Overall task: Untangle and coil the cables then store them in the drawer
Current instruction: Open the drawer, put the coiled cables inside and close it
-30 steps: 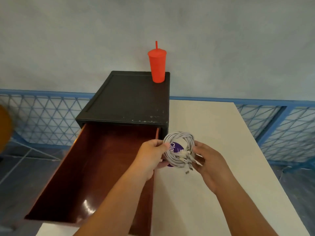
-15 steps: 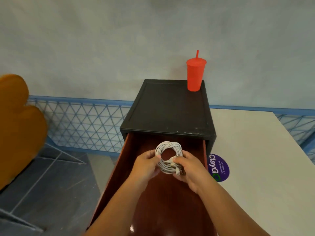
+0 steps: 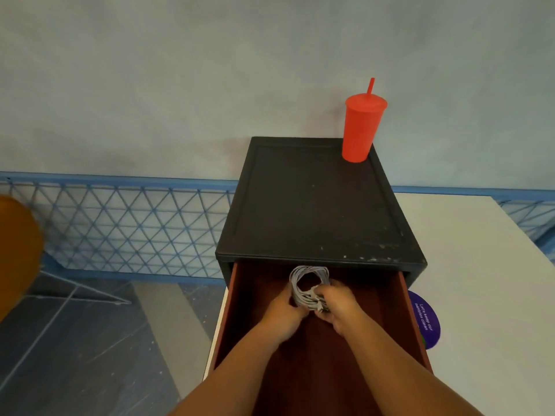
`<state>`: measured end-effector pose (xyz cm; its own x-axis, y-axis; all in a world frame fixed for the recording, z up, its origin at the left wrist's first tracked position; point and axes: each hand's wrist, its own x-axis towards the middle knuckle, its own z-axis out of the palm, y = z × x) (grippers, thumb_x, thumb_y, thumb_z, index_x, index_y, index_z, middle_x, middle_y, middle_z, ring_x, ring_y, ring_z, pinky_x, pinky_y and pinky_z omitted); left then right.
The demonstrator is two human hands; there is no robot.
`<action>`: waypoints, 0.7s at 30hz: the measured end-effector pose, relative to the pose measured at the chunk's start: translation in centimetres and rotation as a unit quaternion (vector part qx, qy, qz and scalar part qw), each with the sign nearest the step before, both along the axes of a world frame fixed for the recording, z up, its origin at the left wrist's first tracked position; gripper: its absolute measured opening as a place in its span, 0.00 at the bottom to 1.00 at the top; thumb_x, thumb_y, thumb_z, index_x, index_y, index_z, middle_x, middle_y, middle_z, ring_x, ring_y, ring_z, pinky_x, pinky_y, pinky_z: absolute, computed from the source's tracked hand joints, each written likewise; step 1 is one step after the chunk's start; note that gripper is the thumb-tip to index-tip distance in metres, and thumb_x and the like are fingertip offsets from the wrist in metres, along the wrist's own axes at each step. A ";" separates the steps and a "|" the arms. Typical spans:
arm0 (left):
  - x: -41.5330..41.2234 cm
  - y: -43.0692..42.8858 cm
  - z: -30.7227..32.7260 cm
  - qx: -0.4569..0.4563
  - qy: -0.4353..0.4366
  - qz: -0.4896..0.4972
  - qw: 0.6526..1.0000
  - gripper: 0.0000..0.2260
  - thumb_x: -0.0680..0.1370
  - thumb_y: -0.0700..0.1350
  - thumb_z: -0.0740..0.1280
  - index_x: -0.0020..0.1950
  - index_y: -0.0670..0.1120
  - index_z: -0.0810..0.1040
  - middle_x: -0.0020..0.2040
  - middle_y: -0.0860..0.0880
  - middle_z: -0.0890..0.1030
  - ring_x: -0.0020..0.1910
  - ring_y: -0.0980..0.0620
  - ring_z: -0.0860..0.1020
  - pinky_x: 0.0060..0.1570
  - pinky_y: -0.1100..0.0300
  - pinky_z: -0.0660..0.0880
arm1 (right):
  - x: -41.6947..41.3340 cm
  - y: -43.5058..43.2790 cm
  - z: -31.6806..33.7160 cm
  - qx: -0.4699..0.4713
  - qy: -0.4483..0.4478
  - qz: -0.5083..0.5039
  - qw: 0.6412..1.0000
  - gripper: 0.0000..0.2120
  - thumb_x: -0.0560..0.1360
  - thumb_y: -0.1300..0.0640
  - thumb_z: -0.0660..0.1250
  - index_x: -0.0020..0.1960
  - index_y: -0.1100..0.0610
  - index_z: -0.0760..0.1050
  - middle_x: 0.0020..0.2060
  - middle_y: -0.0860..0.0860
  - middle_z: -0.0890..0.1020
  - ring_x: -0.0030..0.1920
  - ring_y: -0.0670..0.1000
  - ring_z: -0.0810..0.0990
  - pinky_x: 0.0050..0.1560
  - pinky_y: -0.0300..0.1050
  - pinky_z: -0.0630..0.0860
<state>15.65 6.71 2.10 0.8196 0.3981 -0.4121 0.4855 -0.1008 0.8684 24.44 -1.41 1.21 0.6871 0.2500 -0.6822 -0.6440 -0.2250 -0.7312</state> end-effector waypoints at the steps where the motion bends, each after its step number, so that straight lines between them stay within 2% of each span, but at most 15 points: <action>1: 0.5 0.1 -0.4 -0.001 0.010 0.000 1.000 0.24 0.74 0.39 0.67 0.68 0.50 0.68 0.56 0.53 0.75 0.59 0.55 0.73 0.54 0.66 0.65 | 0.4 0.2 -0.3 -0.012 -0.006 -0.005 1.000 0.10 0.73 0.65 0.63 0.53 0.57 0.72 0.46 0.59 0.78 0.42 0.54 0.76 0.35 0.43 0.73; 3: 1.4 0.5 -1.0 -0.003 0.024 -0.004 1.000 0.24 0.74 0.40 0.68 0.69 0.50 0.67 0.59 0.50 0.76 0.60 0.53 0.73 0.54 0.65 0.66 | 1.0 0.6 -0.8 -0.023 -0.025 -0.013 0.999 0.06 0.73 0.66 0.64 0.47 0.57 0.73 0.43 0.58 0.78 0.39 0.53 0.76 0.35 0.43 0.73; 5: 2.0 0.8 -1.7 0.009 0.031 -0.010 0.999 0.25 0.74 0.40 0.67 0.70 0.50 0.67 0.62 0.48 0.77 0.62 0.50 0.74 0.54 0.65 0.67 | 1.5 0.9 -1.4 -0.030 -0.052 -0.019 0.998 0.07 0.71 0.67 0.66 0.42 0.55 0.73 0.40 0.57 0.79 0.38 0.54 0.78 0.37 0.45 0.75; 8: 2.5 1.3 -2.7 0.033 0.027 -0.017 0.999 0.25 0.73 0.37 0.66 0.69 0.51 0.68 0.61 0.50 0.77 0.62 0.52 0.74 0.55 0.66 0.67 | 2.3 1.0 -3.2 -0.065 -0.124 -0.004 0.990 0.07 0.64 0.63 0.70 0.39 0.54 0.78 0.47 0.60 0.83 0.50 0.61 0.81 0.54 0.56 0.77; 10: 2.4 1.4 -3.4 0.044 0.035 -0.026 0.998 0.27 0.71 0.40 0.68 0.68 0.54 0.68 0.62 0.53 0.75 0.62 0.53 0.73 0.58 0.63 0.69 | 2.0 0.7 -3.3 -0.075 -0.129 0.011 0.989 0.06 0.66 0.61 0.70 0.43 0.59 0.79 0.47 0.59 0.83 0.52 0.61 0.81 0.56 0.55 0.77; 12: 2.1 1.5 -3.6 0.055 0.048 -0.032 0.997 0.29 0.68 0.44 0.69 0.69 0.56 0.67 0.65 0.51 0.75 0.63 0.51 0.74 0.62 0.58 0.70 | 1.8 0.5 -2.7 -0.058 -0.124 -0.008 0.991 0.11 0.69 0.64 0.68 0.51 0.63 0.78 0.48 0.60 0.82 0.52 0.61 0.80 0.58 0.56 0.76; 14: 1.4 1.2 -2.5 0.066 0.048 -0.037 0.996 0.31 0.70 0.43 0.69 0.71 0.54 0.65 0.68 0.50 0.72 0.65 0.51 0.72 0.62 0.62 0.68 | 1.5 0.2 -2.1 -0.045 -0.118 -0.020 0.992 0.15 0.69 0.62 0.68 0.55 0.63 0.77 0.53 0.60 0.81 0.53 0.59 0.79 0.59 0.56 0.75; 17: 0.0 0.9 -0.6 0.090 0.050 -0.046 0.994 0.31 0.74 0.42 0.67 0.74 0.52 0.59 0.71 0.49 0.66 0.70 0.50 0.66 0.61 0.65 0.62 | 0.9 -0.7 -0.7 -0.034 -0.088 -0.012 0.995 0.24 0.69 0.59 0.68 0.64 0.60 0.71 0.58 0.59 0.79 0.56 0.57 0.78 0.57 0.50 0.74; 21: -2.9 0.3 1.5 0.129 0.019 -0.056 0.990 0.29 0.75 0.44 0.67 0.74 0.52 0.60 0.72 0.50 0.64 0.70 0.51 0.64 0.63 0.65 0.60 | -0.9 -3.0 2.3 -0.038 -0.109 0.035 0.993 0.24 0.74 0.61 0.63 0.70 0.59 0.66 0.64 0.56 0.74 0.63 0.56 0.73 0.59 0.46 0.72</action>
